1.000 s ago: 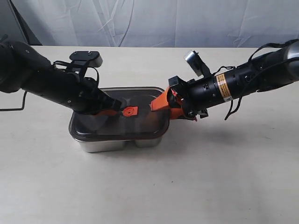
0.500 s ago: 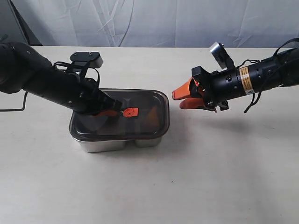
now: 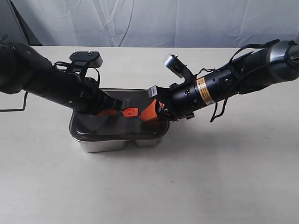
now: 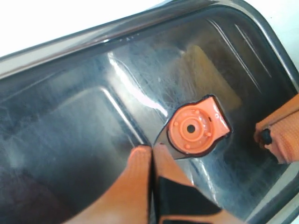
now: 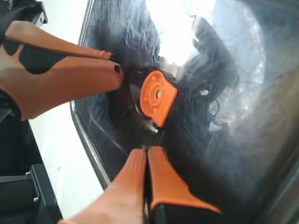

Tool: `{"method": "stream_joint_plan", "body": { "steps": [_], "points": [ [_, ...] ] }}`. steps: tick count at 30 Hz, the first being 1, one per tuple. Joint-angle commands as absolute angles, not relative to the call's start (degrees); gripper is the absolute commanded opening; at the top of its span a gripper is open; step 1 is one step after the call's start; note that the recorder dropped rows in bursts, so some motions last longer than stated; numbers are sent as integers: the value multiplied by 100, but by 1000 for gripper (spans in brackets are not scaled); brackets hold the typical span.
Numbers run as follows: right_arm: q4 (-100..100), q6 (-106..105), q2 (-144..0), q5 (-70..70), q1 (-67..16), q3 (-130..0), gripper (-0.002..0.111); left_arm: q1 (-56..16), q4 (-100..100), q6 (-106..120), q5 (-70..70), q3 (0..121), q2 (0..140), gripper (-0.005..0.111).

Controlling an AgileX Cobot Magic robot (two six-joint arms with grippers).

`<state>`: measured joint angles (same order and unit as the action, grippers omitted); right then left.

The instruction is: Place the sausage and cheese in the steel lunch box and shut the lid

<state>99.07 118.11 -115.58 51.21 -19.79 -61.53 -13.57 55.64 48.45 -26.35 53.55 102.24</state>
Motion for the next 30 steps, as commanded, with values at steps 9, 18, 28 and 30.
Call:
{"method": "stream_joint_plan", "body": {
  "steps": [9, 18, 28, 30],
  "points": [
    [9995, 11807, -11519, 4792, -2073, -6292, 0, -1381, 5204, 4823, -2496, 5199, 10000, 0],
    [9995, 12000, -11162, 4995, -2073, -6394, 0, -1381, 5192, 4823, -2441, 5199, 9316, 0],
    [9995, 12062, -10676, 4525, -2005, -6394, 0, -1381, 5023, 4823, -2477, 5199, 9076, 0],
    [9995, 12062, -10533, 4291, -1936, -6394, 0, -1337, 4945, 4739, -2428, 5199, 8929, 0]
  ]
}}
